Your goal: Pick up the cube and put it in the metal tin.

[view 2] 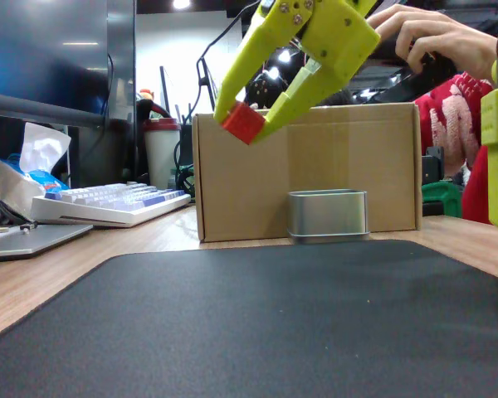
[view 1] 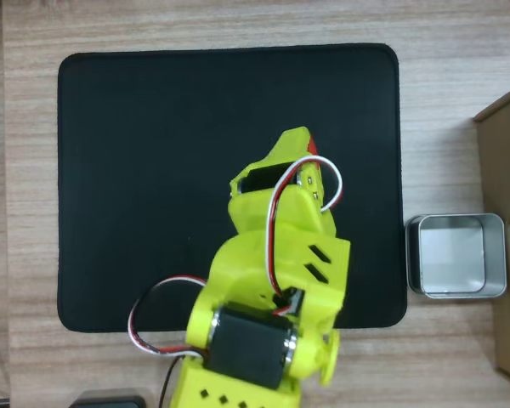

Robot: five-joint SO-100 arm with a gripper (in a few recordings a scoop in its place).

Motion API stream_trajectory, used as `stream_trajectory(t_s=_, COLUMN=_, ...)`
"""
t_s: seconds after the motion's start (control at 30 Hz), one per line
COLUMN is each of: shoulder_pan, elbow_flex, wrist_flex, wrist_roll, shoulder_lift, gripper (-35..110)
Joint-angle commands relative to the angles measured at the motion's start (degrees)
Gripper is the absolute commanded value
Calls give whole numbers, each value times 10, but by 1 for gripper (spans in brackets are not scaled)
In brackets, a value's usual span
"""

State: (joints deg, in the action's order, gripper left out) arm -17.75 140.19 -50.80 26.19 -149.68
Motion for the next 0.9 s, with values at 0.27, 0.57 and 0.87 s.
stream_trajectory(t_s=0.27, shoulder_pan=-238, elbow_flex=91, wrist_flex=14, wrist_roll=7, shoulder_lift=-163, gripper=0)
stream_trajectory(t_s=0.57, shoulder_pan=-386, elbow_flex=226, wrist_flex=153, wrist_roll=7, shoulder_lift=-243, gripper=0)
stream_trajectory(t_s=0.87, shoulder_pan=-406, elbow_flex=274, wrist_flex=394, wrist_roll=19, shoulder_lift=-65, gripper=0)
